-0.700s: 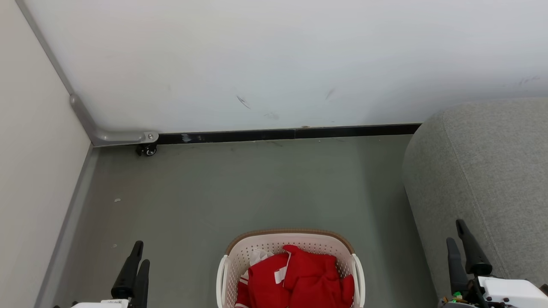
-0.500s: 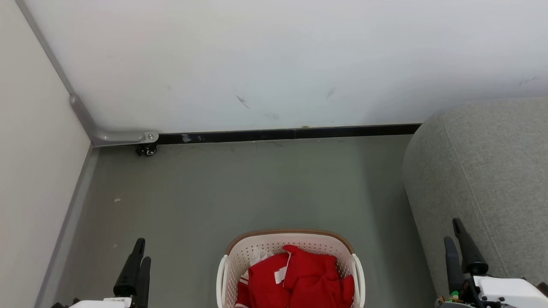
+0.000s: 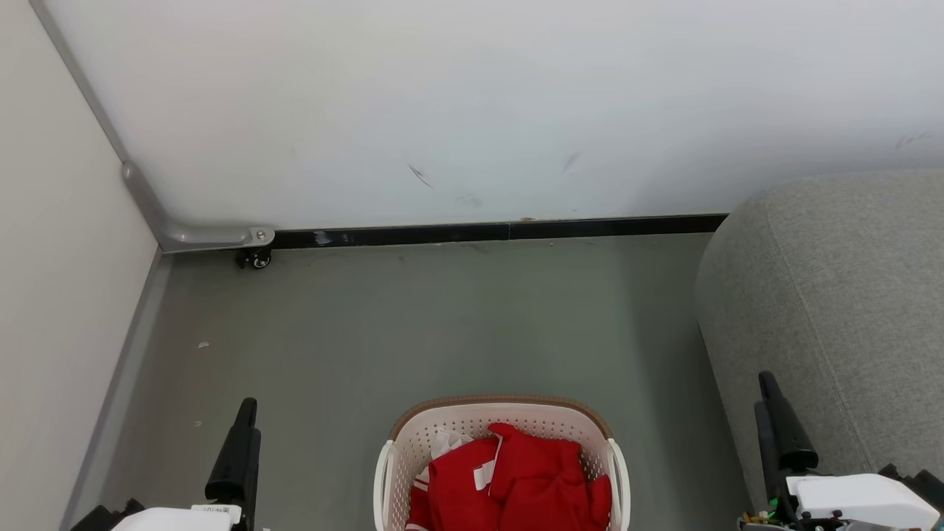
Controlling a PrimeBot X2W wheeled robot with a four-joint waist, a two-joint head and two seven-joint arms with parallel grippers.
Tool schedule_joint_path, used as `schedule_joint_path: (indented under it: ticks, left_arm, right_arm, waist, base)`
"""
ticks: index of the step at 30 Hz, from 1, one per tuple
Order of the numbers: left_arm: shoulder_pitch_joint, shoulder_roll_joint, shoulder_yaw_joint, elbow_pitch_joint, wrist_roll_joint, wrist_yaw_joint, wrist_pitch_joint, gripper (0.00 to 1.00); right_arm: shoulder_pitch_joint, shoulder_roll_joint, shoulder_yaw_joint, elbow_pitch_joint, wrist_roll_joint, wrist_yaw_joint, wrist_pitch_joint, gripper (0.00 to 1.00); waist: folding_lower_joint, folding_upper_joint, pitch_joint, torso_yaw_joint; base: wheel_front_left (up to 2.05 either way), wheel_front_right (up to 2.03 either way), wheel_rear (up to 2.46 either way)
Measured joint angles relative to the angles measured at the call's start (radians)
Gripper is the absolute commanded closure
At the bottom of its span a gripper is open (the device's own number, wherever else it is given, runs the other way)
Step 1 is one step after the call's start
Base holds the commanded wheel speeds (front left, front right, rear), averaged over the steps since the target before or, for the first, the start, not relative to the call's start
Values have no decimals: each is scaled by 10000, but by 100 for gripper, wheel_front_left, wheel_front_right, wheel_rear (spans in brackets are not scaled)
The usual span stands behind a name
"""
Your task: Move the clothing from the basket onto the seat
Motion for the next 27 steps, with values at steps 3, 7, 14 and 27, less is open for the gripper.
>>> schedule_joint_path:
  ticks: [3, 7, 14, 27]
  left_arm:
    - [0, 6, -2, -119, 146, 0, -113, 0]
    - [1, 8, -2, -232, 290, 0, -228, 0]
    - [96, 19, 17, -556, 1229, 2, -470, 0]
    - [319, 153, -244, -1120, 4056, 134, -966, 0]
  right_arm:
    - [-3, -65, 69, 2, -502, 0, -115, 0]
    - [-7, -146, 100, 17, -1007, 0, -169, 0]
    - [-20, -178, 140, 23, -2389, 2, -474, 0]
    - [1, -102, 150, 17, -4539, 4, -867, 0]
  waist:
    - [28, 0, -30, 8]
    - [56, 0, -66, 16]
    - [103, 0, -188, 38]
    - [58, 0, -382, 89]
  base:
    - [0, 0, 0]
    - [0, 0, 0]
    - [0, 0, 0]
    - [0, 0, 0]
